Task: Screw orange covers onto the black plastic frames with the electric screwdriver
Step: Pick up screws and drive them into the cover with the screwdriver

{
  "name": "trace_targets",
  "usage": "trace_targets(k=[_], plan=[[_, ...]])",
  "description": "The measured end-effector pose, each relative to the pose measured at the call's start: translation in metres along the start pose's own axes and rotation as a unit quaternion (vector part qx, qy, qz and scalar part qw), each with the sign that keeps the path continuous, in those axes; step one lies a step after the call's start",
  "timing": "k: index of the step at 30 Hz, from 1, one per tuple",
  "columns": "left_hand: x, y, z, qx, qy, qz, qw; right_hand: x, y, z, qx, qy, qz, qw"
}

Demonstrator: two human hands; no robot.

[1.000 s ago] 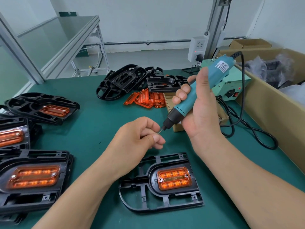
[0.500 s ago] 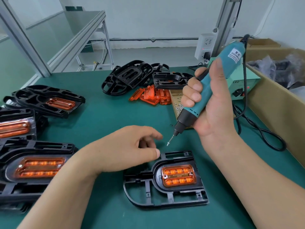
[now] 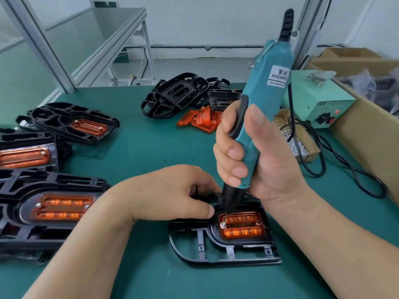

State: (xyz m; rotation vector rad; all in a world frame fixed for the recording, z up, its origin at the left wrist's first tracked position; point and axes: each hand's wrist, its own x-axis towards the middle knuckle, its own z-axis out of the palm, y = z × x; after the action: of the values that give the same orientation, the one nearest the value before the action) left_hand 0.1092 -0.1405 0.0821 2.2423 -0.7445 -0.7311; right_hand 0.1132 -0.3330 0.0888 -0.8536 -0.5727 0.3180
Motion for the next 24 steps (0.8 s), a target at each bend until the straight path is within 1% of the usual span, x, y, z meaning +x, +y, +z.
trace_targets(k=[5,10,15,18,24], plan=[[-0.001,-0.001,0.0,-0.011,-0.005,0.01,1.0,-0.001,0.0,0.002,-0.026,-0.011,0.002,1.0],[0.0,-0.003,0.0,-0.009,0.014,0.025,1.0,-0.002,0.0,0.004,-0.035,-0.027,0.003,0.999],[0.0,-0.002,0.002,-0.009,0.018,0.016,1.0,-0.004,0.0,0.007,-0.029,-0.061,0.002,0.998],[-0.001,0.0,0.001,-0.011,0.008,0.017,1.0,-0.005,0.001,0.008,-0.028,-0.075,0.008,0.997],[-0.002,0.005,0.001,-0.003,0.014,0.004,1.0,-0.007,0.002,0.012,-0.052,-0.094,0.007,0.994]])
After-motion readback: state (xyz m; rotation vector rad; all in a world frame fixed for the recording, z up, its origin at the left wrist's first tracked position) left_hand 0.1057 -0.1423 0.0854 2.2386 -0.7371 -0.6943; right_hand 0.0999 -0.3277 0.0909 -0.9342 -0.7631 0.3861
